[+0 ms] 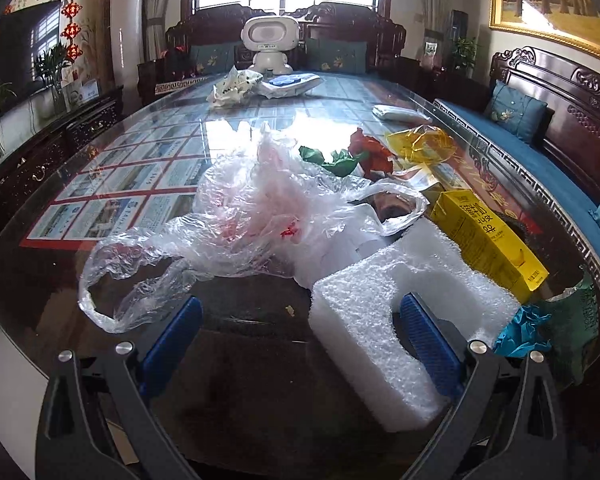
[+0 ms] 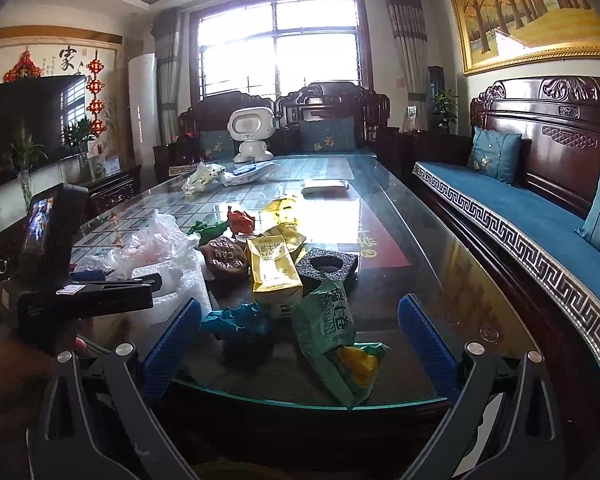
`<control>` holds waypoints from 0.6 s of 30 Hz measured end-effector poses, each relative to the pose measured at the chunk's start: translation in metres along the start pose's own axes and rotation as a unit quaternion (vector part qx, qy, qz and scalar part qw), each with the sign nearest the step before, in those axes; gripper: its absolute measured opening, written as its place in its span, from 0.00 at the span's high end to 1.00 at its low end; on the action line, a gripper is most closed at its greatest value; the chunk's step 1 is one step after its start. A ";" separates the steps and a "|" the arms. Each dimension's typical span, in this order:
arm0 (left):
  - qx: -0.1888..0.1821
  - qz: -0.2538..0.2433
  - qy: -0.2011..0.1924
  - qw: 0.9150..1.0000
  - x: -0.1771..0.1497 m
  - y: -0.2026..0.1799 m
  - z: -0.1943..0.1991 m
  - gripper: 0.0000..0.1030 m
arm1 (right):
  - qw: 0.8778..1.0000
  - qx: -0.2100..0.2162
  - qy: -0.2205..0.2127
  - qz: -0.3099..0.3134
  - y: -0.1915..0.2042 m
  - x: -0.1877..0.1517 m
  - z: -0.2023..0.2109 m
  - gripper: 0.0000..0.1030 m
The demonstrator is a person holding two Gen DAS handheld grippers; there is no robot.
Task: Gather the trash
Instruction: 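Grasp the white foam block with the left tool while the right tool grasps the green bag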
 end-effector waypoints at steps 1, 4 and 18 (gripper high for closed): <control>-0.008 0.003 0.007 1.000 0.000 0.000 -0.003 0.04 | 1.000 0.000 0.000 -0.001 -0.001 0.001 -0.001 0.08; -0.036 0.020 0.030 0.999 -0.001 -0.001 -0.012 0.04 | 1.000 -0.001 0.001 -0.005 -0.002 0.002 -0.002 0.08; -0.110 -0.005 -0.004 0.994 -0.007 -0.027 0.005 0.60 | 1.000 -0.012 0.016 -0.023 -0.016 -0.010 -0.009 0.08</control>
Point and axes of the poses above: each gripper's, at about its wrist camera, not at the fingertips, and z roughly against the way its jaws point, y to its left, x to its top, the point moved 7 cm from there along -z, roughly the way its jaws point, and after that the axes turned 3 degrees about y, right-handed, at the moved point
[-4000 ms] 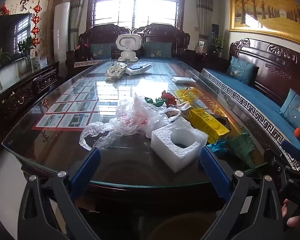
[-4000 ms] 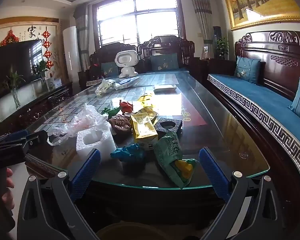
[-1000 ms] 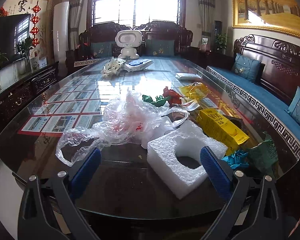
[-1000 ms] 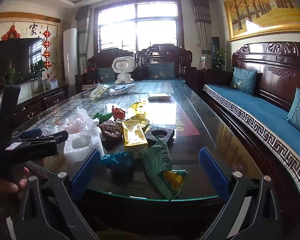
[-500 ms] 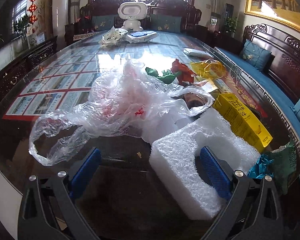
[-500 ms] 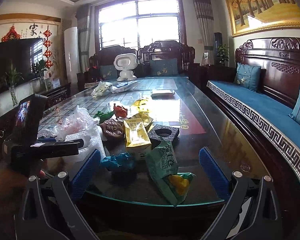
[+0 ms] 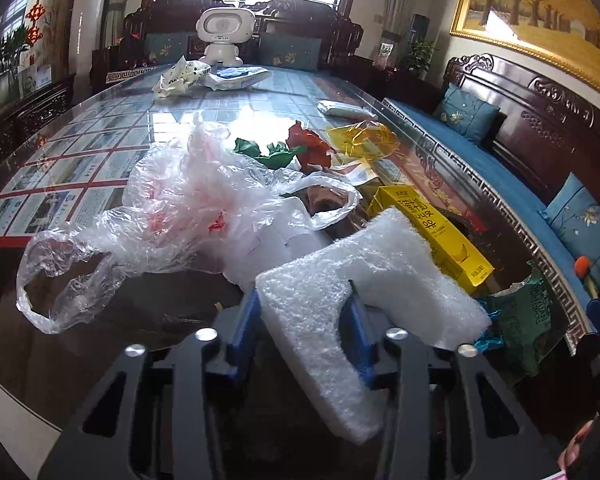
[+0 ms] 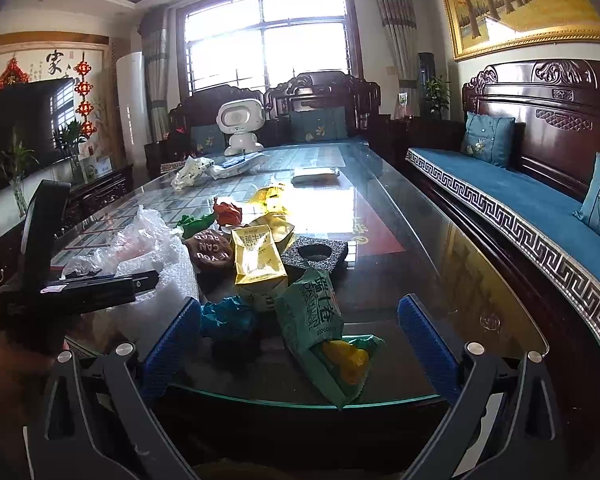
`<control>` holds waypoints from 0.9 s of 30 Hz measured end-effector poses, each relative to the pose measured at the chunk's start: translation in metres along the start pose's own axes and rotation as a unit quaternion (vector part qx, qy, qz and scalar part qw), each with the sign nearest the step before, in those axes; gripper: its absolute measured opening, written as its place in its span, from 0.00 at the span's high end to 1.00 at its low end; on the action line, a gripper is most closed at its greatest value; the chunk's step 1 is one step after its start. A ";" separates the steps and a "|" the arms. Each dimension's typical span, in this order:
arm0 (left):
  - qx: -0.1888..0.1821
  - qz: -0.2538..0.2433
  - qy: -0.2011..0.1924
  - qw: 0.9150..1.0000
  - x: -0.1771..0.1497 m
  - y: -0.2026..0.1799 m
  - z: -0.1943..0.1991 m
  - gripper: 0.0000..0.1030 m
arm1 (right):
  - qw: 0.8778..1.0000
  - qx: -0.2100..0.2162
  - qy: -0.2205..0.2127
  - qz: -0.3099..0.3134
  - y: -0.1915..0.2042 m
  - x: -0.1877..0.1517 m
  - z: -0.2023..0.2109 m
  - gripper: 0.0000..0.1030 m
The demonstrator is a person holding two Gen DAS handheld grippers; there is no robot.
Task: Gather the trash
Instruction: 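Grasp the white foam block with the left tool while the right tool grasps the green bag, then carry the foam block and green bag to the yellow bin and release both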
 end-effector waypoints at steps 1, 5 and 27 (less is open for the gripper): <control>-0.002 0.002 -0.007 1.000 -0.001 0.000 0.004 0.60 | 1.000 -0.002 -0.001 -0.002 -0.002 0.000 0.000 0.08; -0.002 0.010 -0.047 0.999 0.000 0.003 0.027 0.60 | 1.000 -0.006 -0.004 -0.006 -0.008 0.000 -0.002 0.08; -0.032 -0.036 -0.088 0.995 0.000 -0.014 0.062 0.59 | 0.998 0.057 0.034 -0.021 -0.022 0.000 -0.049 0.89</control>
Point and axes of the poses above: each gripper's, at about its wrist camera, not at the fingertips, and z roughly against the way its jaws point, y to its left, x to its top, the point moved 7 cm from there along -z, roughly the way its jaws point, and after that the axes turned 3 degrees about y, right-handed, at the moved point
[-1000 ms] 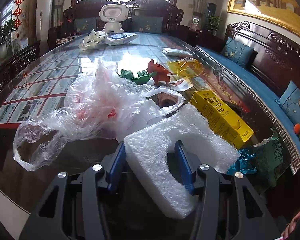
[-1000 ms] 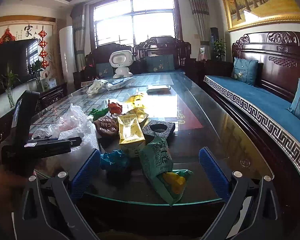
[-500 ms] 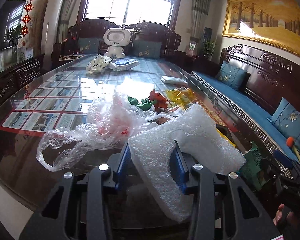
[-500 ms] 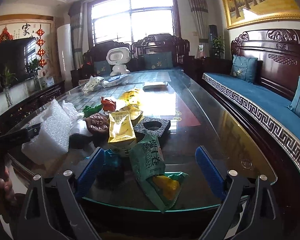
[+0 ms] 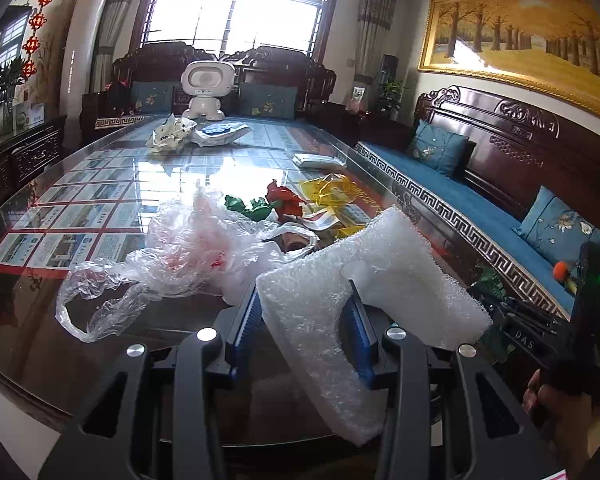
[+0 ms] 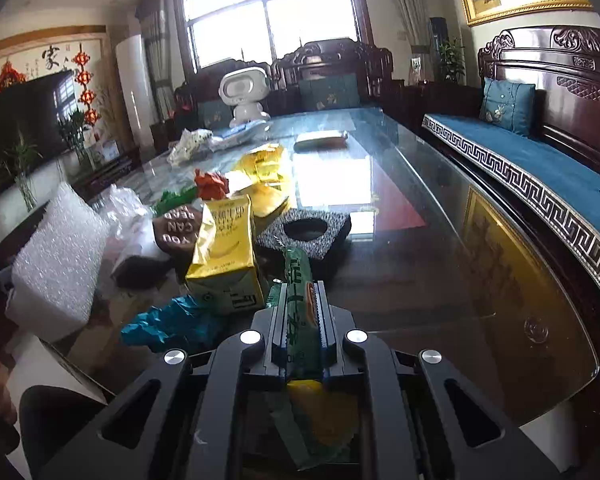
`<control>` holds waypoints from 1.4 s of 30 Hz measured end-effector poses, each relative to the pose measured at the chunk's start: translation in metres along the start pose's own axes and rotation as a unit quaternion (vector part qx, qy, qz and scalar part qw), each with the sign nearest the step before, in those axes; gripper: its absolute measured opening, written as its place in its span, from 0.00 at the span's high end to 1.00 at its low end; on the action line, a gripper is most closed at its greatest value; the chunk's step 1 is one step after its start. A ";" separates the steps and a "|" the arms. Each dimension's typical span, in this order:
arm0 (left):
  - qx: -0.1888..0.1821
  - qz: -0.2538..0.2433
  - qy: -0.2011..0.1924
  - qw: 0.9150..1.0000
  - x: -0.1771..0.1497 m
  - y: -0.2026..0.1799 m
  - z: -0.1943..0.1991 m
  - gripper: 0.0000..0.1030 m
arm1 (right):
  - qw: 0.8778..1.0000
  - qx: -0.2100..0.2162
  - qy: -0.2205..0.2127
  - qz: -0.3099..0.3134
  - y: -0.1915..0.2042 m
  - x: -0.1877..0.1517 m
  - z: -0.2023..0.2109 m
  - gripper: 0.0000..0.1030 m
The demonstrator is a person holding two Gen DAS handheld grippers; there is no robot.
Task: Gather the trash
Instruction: 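Carry the foam block and green bag to the yellow bin and release both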
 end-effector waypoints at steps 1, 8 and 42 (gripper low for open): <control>-0.004 -0.003 -0.002 1.000 0.000 -0.002 0.004 0.59 | 1.000 0.010 -0.012 -0.002 0.001 0.004 0.010 0.89; -0.046 -0.041 -0.006 0.998 -0.016 -0.031 0.050 0.59 | 0.997 0.060 -0.051 0.021 0.026 0.004 0.089 0.89; -0.056 -0.090 0.248 0.963 -0.236 -0.051 0.033 0.18 | 0.987 0.058 0.148 0.022 0.055 -0.195 0.113 0.89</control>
Point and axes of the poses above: each gripper's, at about its wrist camera, not at the fingertips, and z roughly against the way its jaws point, y to its left, x to its top, the point moved 7 cm from there along -z, roughly the way its jaws point, and after that the axes turned 3 degrees about y, right-handed, at the moved point
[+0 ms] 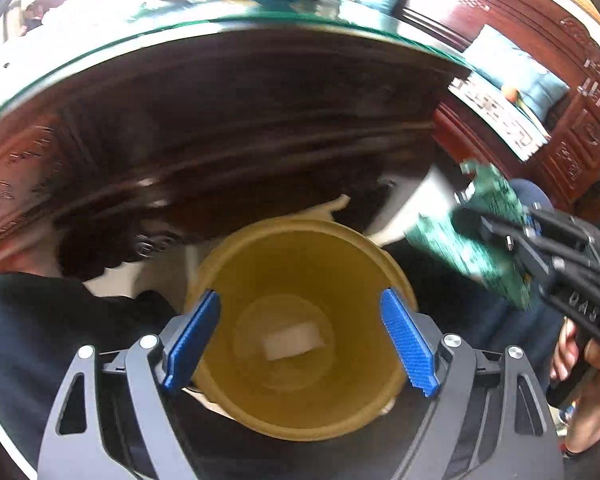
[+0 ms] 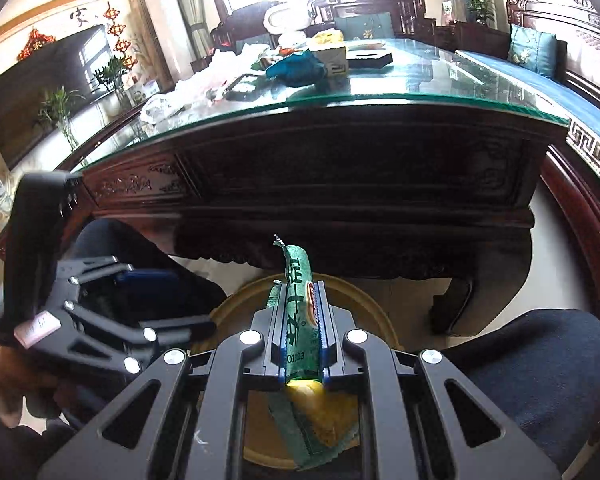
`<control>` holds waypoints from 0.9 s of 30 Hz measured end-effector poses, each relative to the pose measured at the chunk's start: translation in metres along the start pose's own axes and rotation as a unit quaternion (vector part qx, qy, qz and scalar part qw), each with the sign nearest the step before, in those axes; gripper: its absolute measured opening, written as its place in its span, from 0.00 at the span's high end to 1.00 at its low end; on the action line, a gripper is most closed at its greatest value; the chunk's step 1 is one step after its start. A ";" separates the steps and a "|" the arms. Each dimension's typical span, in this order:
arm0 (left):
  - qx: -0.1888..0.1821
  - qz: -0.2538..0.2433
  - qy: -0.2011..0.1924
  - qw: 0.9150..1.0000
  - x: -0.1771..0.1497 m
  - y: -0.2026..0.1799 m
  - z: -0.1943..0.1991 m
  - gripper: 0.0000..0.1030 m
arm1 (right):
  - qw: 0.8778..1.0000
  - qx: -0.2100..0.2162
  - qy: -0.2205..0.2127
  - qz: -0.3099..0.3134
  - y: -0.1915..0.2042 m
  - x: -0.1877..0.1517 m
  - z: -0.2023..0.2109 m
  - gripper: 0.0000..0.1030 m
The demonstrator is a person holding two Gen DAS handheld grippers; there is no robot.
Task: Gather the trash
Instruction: 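Carry the foam block and green bag to the yellow bin and release both, then grasp the clear plastic bag with the left tool while the right tool grasps the teal cloth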
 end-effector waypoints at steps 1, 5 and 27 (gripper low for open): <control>0.011 0.004 -0.008 1.000 0.002 0.005 0.005 0.17 | 1.000 0.001 0.002 0.003 0.002 0.001 0.000 0.87; 0.042 0.019 -0.034 0.998 0.010 0.026 0.021 0.14 | 1.000 -0.002 -0.005 0.019 0.011 0.003 -0.002 0.55; 0.116 0.091 -0.233 0.961 0.132 0.091 0.112 0.04 | 0.973 -0.035 -0.220 0.060 0.037 0.138 0.043 0.08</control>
Point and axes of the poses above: each gripper's, at about its wrist camera, not at the fingertips, and z roughly against the way its jaws point, y to its left, x to its top, the point moved 7 cm from there along -z, roughly the way its jaws point, and after that the axes turned 3 degrees about y, right-handed, at the moved point
